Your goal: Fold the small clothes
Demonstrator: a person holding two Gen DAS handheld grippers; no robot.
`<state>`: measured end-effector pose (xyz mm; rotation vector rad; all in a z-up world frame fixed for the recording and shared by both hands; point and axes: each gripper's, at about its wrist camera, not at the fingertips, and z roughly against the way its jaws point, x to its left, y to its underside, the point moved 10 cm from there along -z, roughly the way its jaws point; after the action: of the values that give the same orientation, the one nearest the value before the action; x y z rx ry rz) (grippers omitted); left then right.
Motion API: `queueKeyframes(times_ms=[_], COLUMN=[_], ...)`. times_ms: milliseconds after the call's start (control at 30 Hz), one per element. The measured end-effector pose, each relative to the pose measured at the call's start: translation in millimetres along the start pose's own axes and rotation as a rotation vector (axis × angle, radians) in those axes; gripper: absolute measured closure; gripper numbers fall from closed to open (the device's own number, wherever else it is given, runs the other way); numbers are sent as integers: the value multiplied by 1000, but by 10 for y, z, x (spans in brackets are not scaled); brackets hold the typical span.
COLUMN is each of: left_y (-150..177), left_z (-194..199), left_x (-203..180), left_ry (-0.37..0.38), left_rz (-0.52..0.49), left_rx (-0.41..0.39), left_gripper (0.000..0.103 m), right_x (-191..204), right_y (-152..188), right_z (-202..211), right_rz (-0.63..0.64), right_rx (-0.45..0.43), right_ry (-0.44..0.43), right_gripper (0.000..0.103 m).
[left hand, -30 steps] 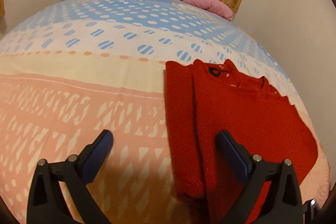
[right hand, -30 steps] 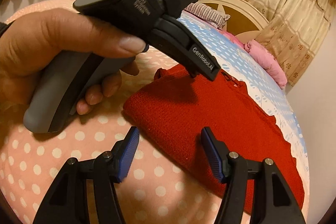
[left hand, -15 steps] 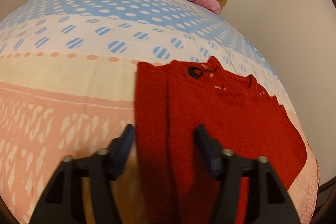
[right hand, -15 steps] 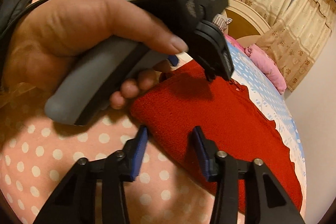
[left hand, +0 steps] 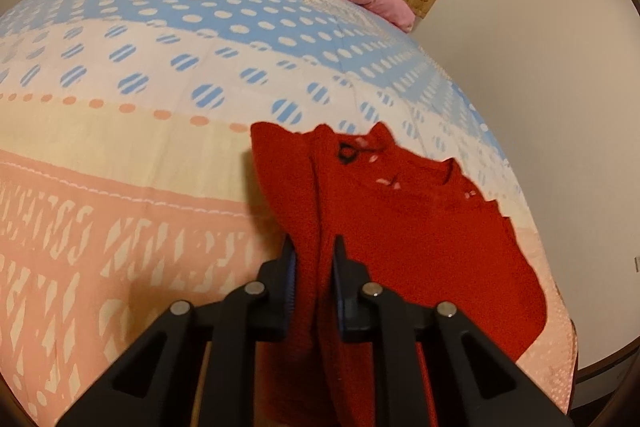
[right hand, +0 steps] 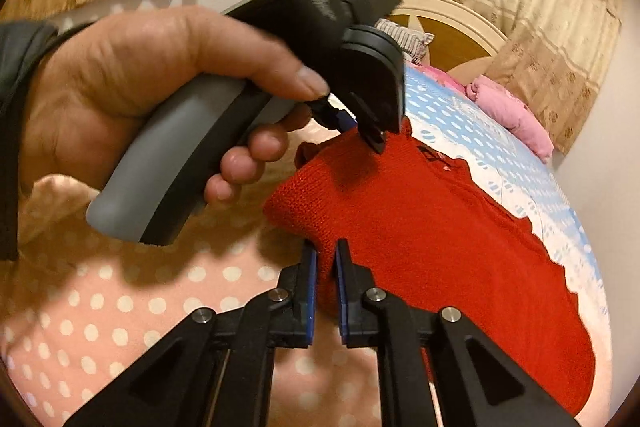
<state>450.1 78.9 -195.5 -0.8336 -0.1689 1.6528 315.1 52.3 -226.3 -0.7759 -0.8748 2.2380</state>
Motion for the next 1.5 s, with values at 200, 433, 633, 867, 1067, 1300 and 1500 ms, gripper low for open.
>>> queueKeyframes(times_ms=[200,433,633,867,1067,1300,1500], left_y=[-88,-130,-155,-163,-134,-76,23], left_z=[98,133,155,158,98,-29,-196], left_x=[-199,-490,-798,-1145,-1502,-1900,-2184], left_ry=[40,75,98,123,148,180,194], left_rz=[5,-13,-42,-66,-99,-132,-166], left_rx=[-19,-29,-36,-42,-38,-22,3], left_gripper=[87,88,88,88,88,88,88], right_x=[-148,-355,-605,-821,-1045,-1304,-1550], right_y=[-5,23,59,157,287,467,664], right_z=[62,111,205,324,419,553,665], right_rz=[-75,-136,-217,-301,-365,-441,-526], right_rx=[-25,-42,-67,-94,-103,-110,-108], right_ry=[-13,-7,-9,-3,2,9,17], right_gripper=[95,96,96,96,96,96,96])
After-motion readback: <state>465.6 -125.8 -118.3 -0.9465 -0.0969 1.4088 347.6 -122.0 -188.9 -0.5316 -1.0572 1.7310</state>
